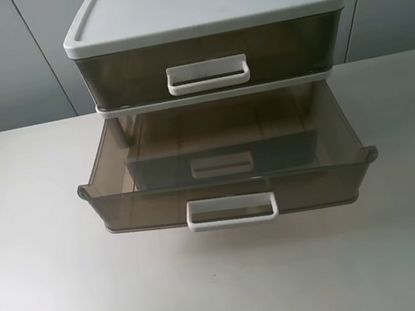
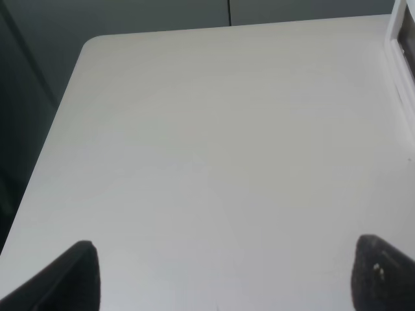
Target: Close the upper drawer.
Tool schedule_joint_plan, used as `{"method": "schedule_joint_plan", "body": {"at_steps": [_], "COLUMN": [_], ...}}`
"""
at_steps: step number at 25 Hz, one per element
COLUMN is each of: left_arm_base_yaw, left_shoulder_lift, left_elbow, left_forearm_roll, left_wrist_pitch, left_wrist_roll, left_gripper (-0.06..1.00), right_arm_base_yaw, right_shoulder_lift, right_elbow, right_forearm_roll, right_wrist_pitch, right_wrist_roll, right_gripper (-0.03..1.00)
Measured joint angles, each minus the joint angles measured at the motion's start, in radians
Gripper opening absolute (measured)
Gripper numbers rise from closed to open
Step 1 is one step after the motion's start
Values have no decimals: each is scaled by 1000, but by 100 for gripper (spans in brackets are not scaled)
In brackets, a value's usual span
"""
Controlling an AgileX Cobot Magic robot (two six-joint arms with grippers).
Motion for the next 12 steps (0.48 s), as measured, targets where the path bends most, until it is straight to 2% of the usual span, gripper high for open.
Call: {"method": "schedule_joint_plan", "body": {"at_steps": [6,12], "left_arm_base_yaw": [0,0], "left_shoulder_lift": [0,0], "left_elbow": [0,0], "left_forearm_roll": [0,0], "left_wrist_pitch": [0,0], "left_wrist_roll": [0,0], "left_gripper": [74,74], "right_arm_base_yaw": [0,0], "right_shoulder_lift": [-189,-202], "right_elbow": [52,74], "right_forearm_roll": [11,72], "right_wrist_pitch": [-8,16], "right_wrist_roll": [36,72], "right_gripper": [63,63]}}
